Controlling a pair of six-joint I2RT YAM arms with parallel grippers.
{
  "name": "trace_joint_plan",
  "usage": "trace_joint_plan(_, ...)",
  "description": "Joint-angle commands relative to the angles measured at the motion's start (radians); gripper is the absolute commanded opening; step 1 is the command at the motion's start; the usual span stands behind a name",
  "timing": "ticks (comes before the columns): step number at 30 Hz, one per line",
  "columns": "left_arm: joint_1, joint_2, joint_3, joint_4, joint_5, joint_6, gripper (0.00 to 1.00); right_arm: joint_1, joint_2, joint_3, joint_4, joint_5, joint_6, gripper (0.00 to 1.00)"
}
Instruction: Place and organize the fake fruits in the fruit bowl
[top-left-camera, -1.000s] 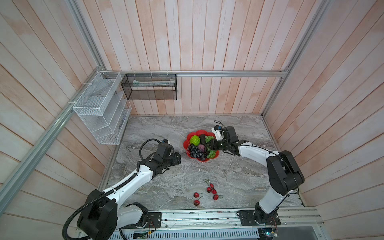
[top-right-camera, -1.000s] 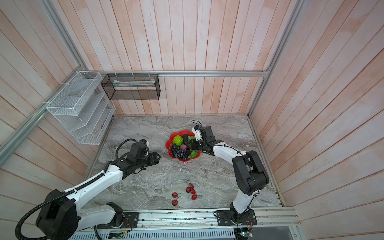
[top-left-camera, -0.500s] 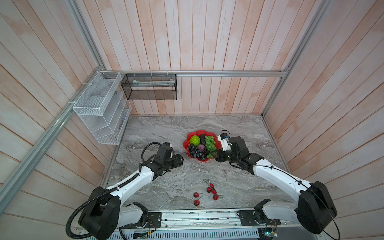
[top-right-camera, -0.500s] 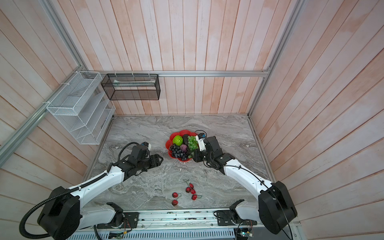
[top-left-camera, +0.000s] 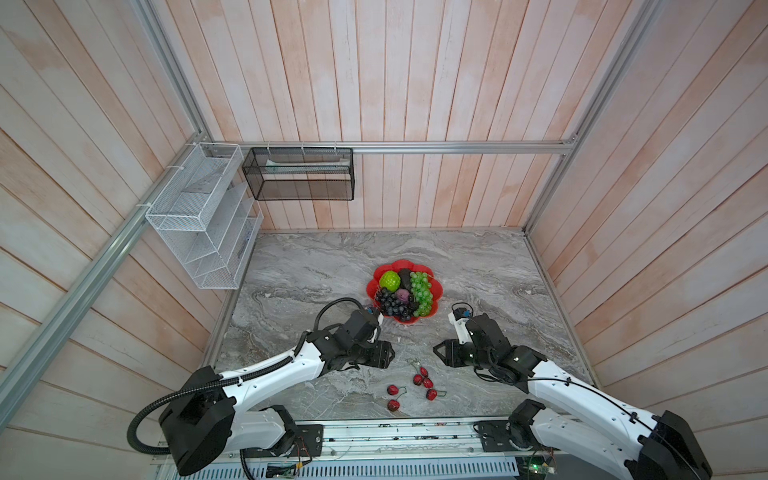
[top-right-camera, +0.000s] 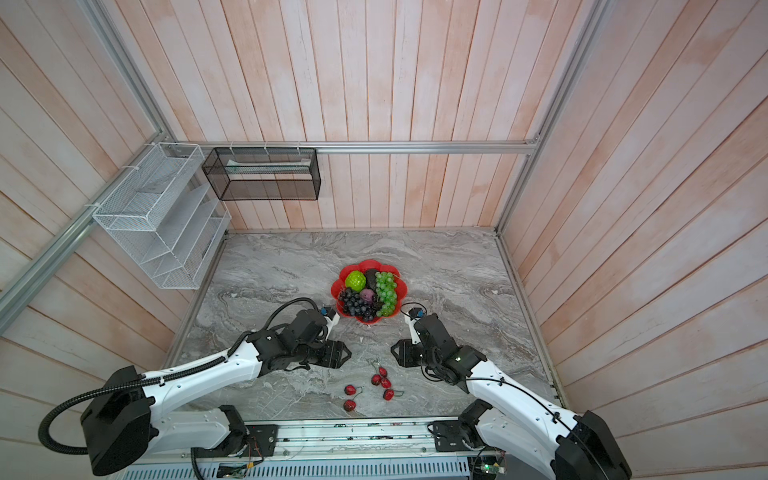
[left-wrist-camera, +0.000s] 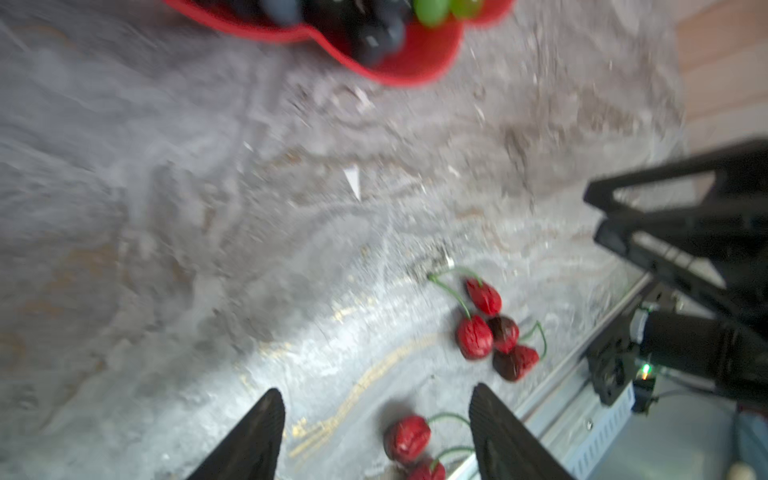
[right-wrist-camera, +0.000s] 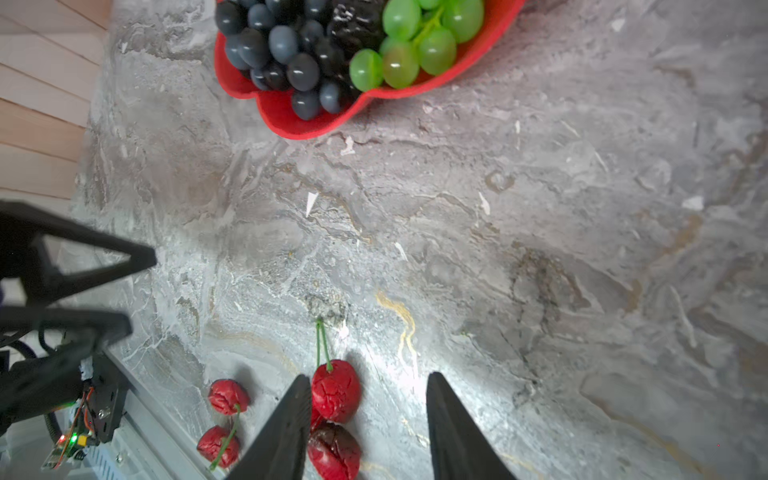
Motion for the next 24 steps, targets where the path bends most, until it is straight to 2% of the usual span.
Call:
trace_joint_plan(1, -0.135, 0.013, 0.068, -0.129, -0.133, 0.021, 0.73, -0.005, 0.004, -0.004, 0.022, 0.041, 0.031, 0.51)
trace_joint_plan(3, -0.207, 0.043, 0.095, -0.145, -0.177, 0.027, 0.73, -0.008, 0.003, 0.001, 0.023, 0.053, 0.024, 0.58)
trace_joint_plan(6, -0.283, 0.114, 0.143, -0.172, -0.235, 0.046, 0.73, -0.023, -0.009, 0.004, 0.025, 0.049, 0.005, 0.61)
trace_joint_plan(7, -0.305, 0.141, 0.16, -0.182, -0.259, 0.056, 0.72, -0.031, -0.016, 0.003, 0.024, 0.045, 0.001, 0.65)
trace_joint_plan(8, -0.328, 0.167, 0.177, -0.191, -0.283, 0.07, 0.72, -0.037, -0.024, 0.0, 0.026, 0.041, -0.001, 0.74)
trace_joint_plan(9, -0.346, 0.188, 0.194, -0.204, -0.306, 0.076, 0.72, -0.043, -0.032, -0.002, 0.031, 0.031, -0.006, 0.75)
trace_joint_plan(12, -0.389, 0.257, 0.234, -0.229, -0.361, 0.081, 0.68, -0.052, -0.064, -0.02, 0.044, 0.044, -0.005, 0.77)
trace_joint_plan(14, -0.402, 0.301, 0.255, -0.253, -0.397, 0.065, 0.61, -0.063, -0.074, -0.026, 0.044, 0.047, -0.006, 0.77)
trace_joint_plan(24, -0.42, 0.393, 0.276, -0.25, -0.422, 0.089, 0.5, -0.098, -0.064, -0.05, 0.073, 0.009, -0.011, 0.75)
